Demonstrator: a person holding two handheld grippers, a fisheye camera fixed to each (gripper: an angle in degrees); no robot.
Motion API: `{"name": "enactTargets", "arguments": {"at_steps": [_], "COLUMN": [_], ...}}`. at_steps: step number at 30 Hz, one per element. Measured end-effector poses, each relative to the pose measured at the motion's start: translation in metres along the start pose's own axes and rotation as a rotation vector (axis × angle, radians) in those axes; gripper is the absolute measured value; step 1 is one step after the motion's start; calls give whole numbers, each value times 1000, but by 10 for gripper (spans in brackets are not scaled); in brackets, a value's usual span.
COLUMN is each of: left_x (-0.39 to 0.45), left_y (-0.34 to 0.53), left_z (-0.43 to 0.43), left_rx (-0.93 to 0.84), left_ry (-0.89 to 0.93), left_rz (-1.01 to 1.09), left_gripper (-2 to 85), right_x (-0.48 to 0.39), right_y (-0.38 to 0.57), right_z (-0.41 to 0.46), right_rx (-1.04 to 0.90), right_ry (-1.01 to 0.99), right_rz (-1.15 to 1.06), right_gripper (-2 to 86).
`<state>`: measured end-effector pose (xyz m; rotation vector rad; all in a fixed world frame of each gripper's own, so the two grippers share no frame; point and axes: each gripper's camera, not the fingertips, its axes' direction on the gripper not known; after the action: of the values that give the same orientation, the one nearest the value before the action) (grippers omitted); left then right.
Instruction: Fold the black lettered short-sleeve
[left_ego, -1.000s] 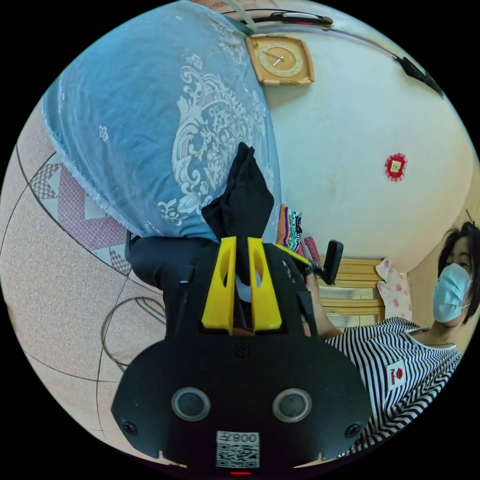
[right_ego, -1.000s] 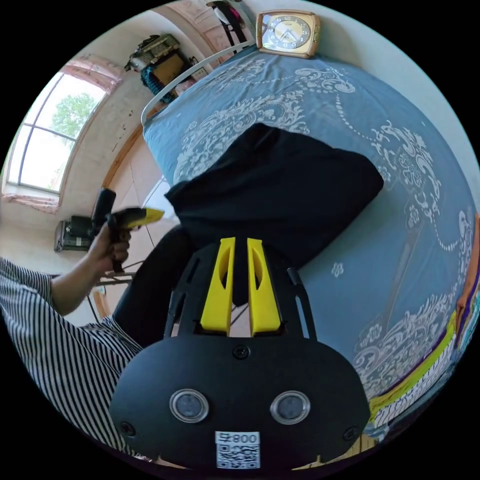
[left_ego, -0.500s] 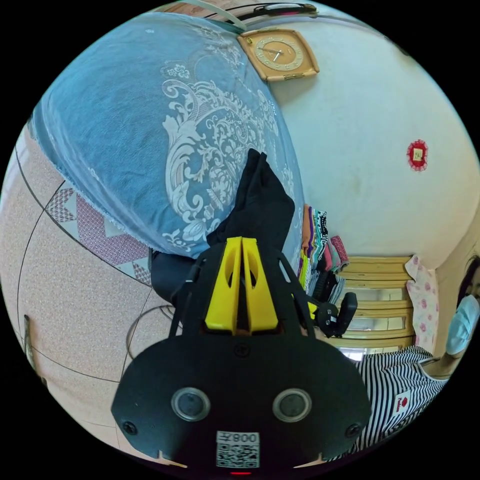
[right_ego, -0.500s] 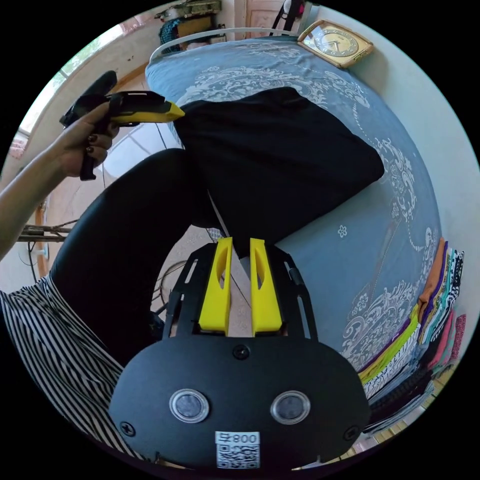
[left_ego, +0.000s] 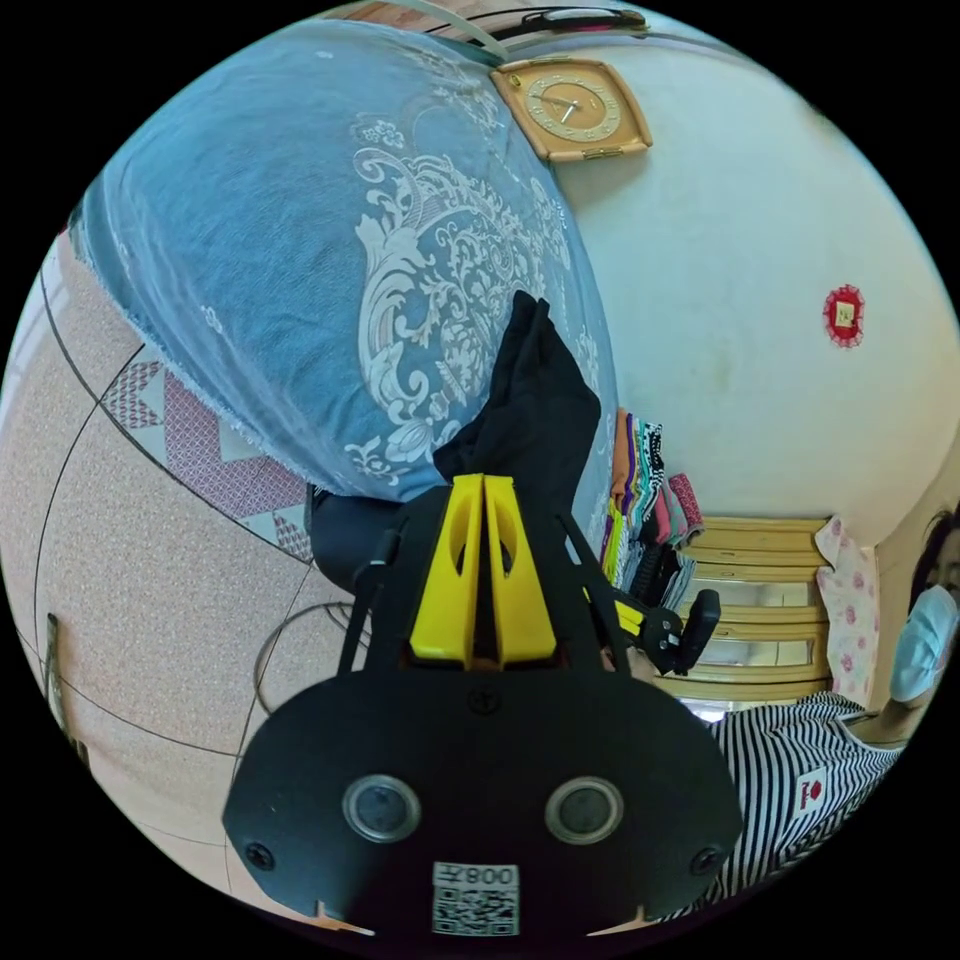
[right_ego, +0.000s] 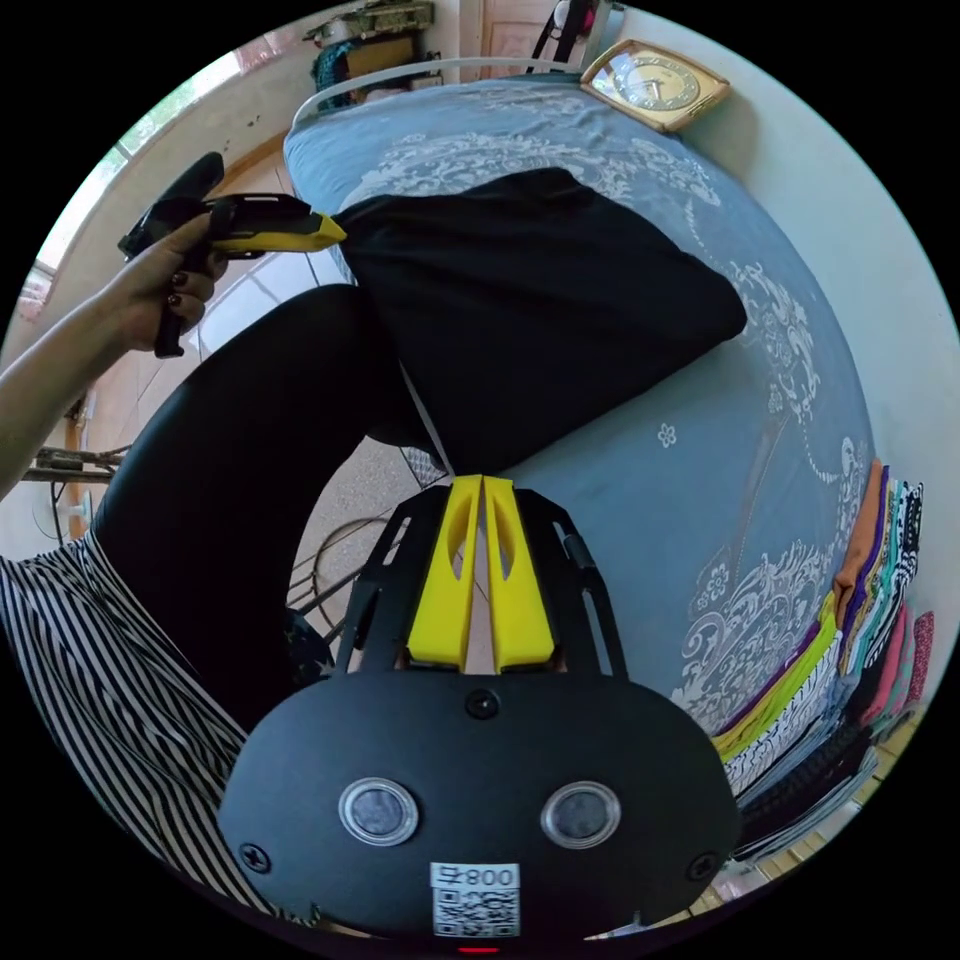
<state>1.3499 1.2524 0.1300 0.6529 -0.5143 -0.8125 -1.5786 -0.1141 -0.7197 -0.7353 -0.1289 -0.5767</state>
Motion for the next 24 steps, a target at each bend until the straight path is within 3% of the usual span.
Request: {"name": "enactTargets", "arguments": {"at_steps": [5,14,24], "left_x": [17,44,80], "left_y": [1,-18,-31], "left_z": [-12,-7,2], "left_rx": [54,36,-17], "left_ry": [22,-41,-86], "left_rz": [10,-12,21], "left_gripper": [24,4,0], "right_x": [-18,-39,-26], "right_y": [6,19,48], "right_z": [-3,24,49], "right_rx": [51,0,-11], "right_ry": [19,89,49], "right_rz": [-38,-97,-82], "right_gripper": [89,18,6]}}
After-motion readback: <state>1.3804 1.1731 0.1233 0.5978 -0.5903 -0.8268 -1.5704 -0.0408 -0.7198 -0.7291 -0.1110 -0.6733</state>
